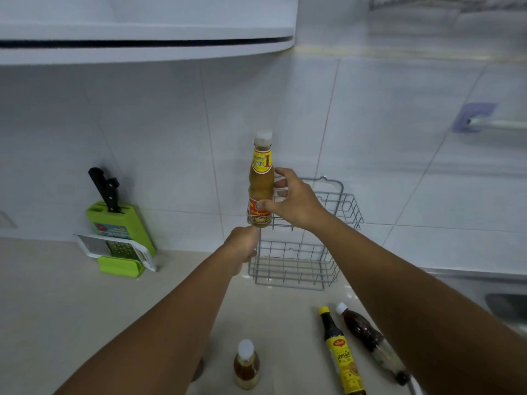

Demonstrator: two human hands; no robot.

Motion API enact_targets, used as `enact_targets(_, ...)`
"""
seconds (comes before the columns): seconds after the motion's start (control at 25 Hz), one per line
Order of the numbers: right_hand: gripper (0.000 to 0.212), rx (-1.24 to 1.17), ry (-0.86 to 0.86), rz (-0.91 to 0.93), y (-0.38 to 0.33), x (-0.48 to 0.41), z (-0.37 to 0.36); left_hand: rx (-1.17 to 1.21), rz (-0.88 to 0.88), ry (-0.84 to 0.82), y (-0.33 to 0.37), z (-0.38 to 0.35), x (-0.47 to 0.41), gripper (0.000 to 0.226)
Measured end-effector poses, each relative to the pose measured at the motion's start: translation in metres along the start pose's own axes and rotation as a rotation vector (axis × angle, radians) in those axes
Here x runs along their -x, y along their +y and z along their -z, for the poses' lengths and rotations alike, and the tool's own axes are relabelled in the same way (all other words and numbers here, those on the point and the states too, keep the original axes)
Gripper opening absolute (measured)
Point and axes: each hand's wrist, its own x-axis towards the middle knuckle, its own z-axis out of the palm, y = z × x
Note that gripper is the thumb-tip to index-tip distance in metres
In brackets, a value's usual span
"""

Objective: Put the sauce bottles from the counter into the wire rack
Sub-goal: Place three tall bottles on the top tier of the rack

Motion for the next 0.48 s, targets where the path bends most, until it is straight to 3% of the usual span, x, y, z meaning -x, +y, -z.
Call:
enact_targets(0.08, 0.077, -0.001, 0.062, 0.003, 0.011, 0.013, 0.013, -0.154, 0.009, -0.084, 0.002, -0.013, 0.007, 0.026)
enact_targets(0.24, 0.030, 0.053, 0.315, 0.143, 0.066, 0.060, 0.041, -0.363, -0.047, -0.192, 0.000, -0.068, 0.020, 0.015)
enact_targets(0.32, 0.027, 0.083, 0.366, 0.157, 0.103, 0.089, 0.048, -0.425, -0.073, -0.241, -0.014, -0.100, 0.022, 0.021)
enact_targets(0.4, 0.031, 0.126, 0.333, 0.046, 0.148, 0.118, 0.050, -0.463, -0.058, -0.277, -0.035, -0.130, 0.023, 0.025)
enact_targets(0.48, 0.025, 0.204, 0.224, -0.163, 0.197, 0.141, 0.049, -0.512, -0.032, -0.292, -0.064, -0.158, 0.021, 0.011)
